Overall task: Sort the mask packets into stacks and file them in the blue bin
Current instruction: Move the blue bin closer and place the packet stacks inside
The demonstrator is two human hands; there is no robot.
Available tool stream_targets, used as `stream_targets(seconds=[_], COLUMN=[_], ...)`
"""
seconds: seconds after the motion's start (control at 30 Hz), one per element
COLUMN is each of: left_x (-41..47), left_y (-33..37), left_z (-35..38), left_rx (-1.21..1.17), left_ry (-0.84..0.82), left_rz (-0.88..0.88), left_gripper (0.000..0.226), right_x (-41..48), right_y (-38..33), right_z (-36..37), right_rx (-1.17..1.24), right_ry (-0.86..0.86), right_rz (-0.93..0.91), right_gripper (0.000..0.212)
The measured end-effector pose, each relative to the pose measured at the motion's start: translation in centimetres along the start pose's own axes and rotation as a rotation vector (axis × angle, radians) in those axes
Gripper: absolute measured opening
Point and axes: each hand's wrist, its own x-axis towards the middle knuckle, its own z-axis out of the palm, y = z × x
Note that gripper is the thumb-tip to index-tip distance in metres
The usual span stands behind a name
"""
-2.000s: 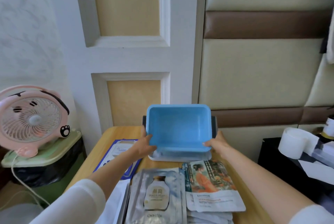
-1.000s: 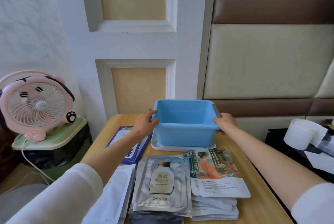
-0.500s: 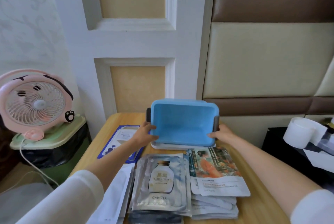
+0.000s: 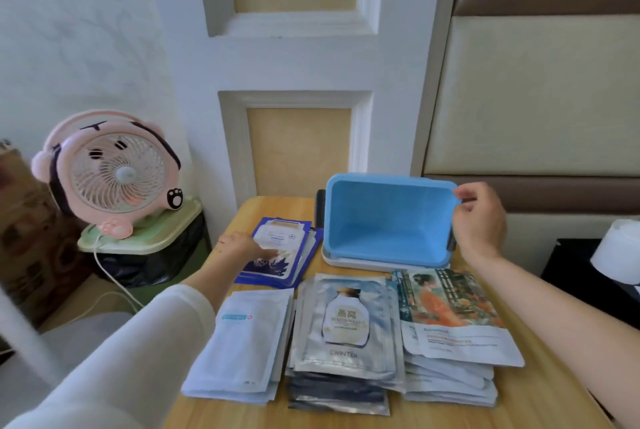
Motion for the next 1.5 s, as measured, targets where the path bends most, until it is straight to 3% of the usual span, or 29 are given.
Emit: stream_targets(seconds=[0.07,0.17,0.3,0.47,0.57,0.6,0.67,0.73,0.83,1.0,1.1,1.2,1.23,1.3,1.37,1.5], left_x=[0.8,1.6,1.0,-1.5,-3.7,-4.7,-6.9,-8.9,-11.0,-11.5,-13.1,-16.3,-17.3,-18.0,-17.8,-15.7], left_y=[0.7,0.9,-0.5,-2.6,-2.2,-1.5,0.7,2.9,5.0,4.4,3.5,3.3,3.4,3.9,5.0,10.0], left_z=[-0.3,-0.2,-0.1,-2.0,-3.2,-3.4,-3.3,-2.6,-1.3,-1.8,-2.2,-1.3,-0.5,1.9,3.5,4.6], left_rx=[-0.116,-0.473,-0.774,-1.176,-1.469,-1.590,-1.803,-1.864,-1.810,-1.672,-1.245,-0.714,-0.531,-0.195,0.000,-0.027], left_ry=[-0.102,-0.279,-0.264,-0.075,-0.045,-0.094,-0.267,-0.382,-0.467,-0.466,-0.467,-0.593,-0.575,-0.342,-0.202,-0.214], left_rz=[0.001,-0.072,-0.056,0.074,0.166,0.212,0.337,0.447,0.526,0.572,0.653,0.881,0.965,1.118,1.137,1.041], left_gripper=[0.066,0.051,0.046,0.044,0.042,0.040,0.030,0.034,0.036,0.041,0.044,0.057,0.065,0.096,0.110,0.077], right_x=[-1.0,-3.4,-6.4,-8.6,-8.9,-9.0,-9.6,-10.0,-8.4,-4.2,-3.8,-4.5,-4.6,-4.4,-3.8,-2.4], right_y=[-1.4,-3.6,-5.6,-7.3,-8.9,-9.6,-10.8,-11.6,-10.4,-5.2,-2.4,-0.1,0.5,1.4,1.8,1.3], right_z=[0.8,2.2,4.2,6.3,6.7,6.7,6.7,6.7,5.3,-1.0,-4.1,-6.0,-6.5,-7.1,-7.4,-7.4], right_rx=[0.058,0.156,0.182,0.184,0.446,0.568,0.807,0.988,1.093,0.883,0.854,0.823,0.809,0.813,0.842,0.922], right_ry=[-0.089,-0.294,-0.647,-0.951,-1.118,-1.173,-1.184,-0.981,-0.677,-0.660,-0.704,-0.779,-0.765,-0.673,-0.565,-0.457], right_rz=[-0.114,-0.176,-0.171,0.013,0.310,0.393,0.462,0.523,0.616,0.431,0.419,0.469,0.487,0.543,0.605,0.635], right_gripper=[0.036,0.040,0.044,0.028,0.057,0.058,0.039,0.023,0.024,0.022,0.026,0.034,0.031,0.027,0.032,0.041])
